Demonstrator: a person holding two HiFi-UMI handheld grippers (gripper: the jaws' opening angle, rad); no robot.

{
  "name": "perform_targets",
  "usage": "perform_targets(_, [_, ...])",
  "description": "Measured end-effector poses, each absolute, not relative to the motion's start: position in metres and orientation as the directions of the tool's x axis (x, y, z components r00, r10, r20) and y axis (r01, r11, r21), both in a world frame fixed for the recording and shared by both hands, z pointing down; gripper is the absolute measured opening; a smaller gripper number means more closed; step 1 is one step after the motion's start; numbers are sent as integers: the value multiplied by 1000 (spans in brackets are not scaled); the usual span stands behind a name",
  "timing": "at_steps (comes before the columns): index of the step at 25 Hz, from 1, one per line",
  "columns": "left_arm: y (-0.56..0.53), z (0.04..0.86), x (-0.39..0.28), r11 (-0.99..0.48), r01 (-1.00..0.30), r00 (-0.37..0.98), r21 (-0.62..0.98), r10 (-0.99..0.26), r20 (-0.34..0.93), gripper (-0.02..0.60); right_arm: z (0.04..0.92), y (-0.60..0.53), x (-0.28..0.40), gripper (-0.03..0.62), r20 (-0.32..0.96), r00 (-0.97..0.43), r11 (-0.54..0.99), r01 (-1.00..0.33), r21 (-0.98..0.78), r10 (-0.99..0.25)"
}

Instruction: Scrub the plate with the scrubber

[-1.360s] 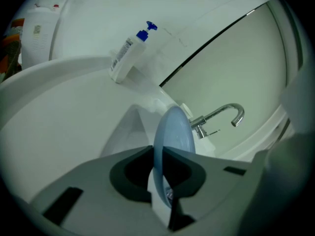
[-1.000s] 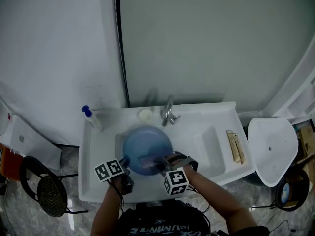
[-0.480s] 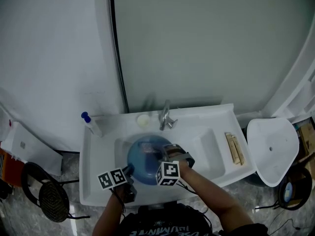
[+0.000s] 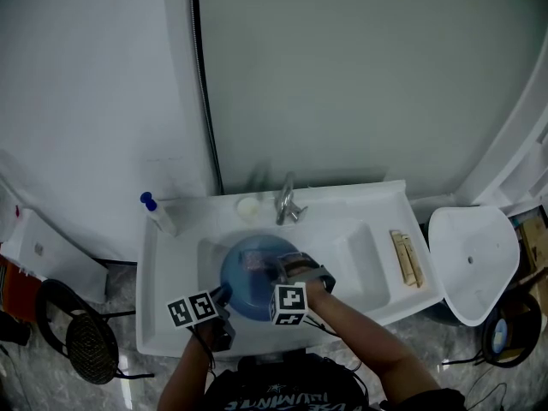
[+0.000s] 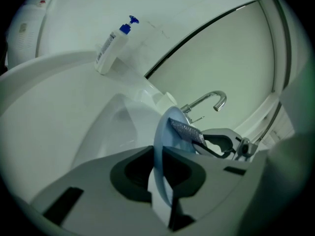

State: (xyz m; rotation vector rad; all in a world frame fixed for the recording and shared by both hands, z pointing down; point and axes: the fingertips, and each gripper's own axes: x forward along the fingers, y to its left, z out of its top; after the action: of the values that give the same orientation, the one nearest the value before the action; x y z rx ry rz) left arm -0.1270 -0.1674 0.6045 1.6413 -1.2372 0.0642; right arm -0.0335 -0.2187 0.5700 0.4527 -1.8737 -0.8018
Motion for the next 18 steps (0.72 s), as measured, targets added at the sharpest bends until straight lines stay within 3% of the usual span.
perform_targets(18, [-195,610,-142,125,-714,425,688,-704,569,38,599,-147,-33,77,757,-481,841,69,536,-443])
